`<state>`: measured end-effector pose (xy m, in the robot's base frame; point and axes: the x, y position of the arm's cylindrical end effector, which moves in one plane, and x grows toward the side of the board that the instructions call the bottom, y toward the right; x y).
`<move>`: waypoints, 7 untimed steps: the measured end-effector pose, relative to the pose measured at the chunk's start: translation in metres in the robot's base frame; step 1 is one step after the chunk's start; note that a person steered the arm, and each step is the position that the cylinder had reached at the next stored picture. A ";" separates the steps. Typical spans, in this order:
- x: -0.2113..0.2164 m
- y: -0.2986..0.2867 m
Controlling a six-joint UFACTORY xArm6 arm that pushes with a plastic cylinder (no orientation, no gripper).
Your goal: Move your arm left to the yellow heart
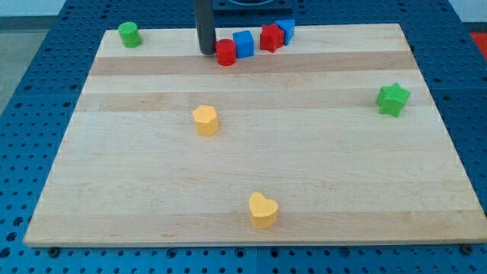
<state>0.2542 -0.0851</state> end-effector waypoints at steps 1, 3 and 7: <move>0.000 -0.004; 0.000 -0.012; 0.035 -0.077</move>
<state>0.2896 -0.1626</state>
